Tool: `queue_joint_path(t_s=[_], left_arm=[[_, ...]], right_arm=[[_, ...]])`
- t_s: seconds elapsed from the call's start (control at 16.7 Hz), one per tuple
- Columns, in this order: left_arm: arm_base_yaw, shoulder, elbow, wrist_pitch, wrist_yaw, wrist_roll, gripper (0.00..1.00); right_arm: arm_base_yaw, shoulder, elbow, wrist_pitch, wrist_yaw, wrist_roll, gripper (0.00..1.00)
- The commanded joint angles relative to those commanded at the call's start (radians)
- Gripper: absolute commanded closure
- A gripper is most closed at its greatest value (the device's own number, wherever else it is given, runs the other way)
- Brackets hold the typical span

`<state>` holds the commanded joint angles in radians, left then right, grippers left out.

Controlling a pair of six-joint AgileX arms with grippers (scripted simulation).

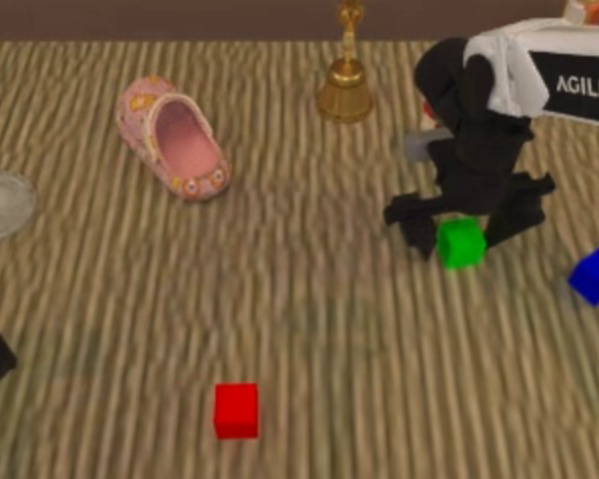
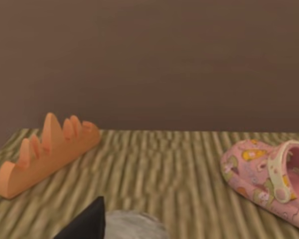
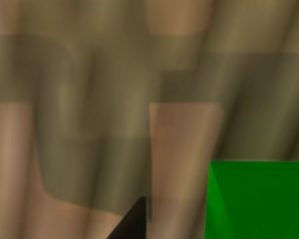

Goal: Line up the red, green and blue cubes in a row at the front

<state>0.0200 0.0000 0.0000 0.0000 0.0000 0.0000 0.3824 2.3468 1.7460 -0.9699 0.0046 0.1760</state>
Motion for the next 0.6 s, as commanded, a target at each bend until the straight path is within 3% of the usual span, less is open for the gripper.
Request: queue_joint_path(t_s=[0.36, 0.6], left_arm=[[0.000, 0.000, 0.000, 0.000, 0.000, 0.000, 0.00], [0.000, 0.000, 0.000, 0.000, 0.000, 0.000, 0.00]], right_arm=[[0.000, 0.000, 0.000, 0.000, 0.000, 0.000, 0.98], [0.000, 0.000, 0.000, 0.000, 0.000, 0.000, 1.00]])
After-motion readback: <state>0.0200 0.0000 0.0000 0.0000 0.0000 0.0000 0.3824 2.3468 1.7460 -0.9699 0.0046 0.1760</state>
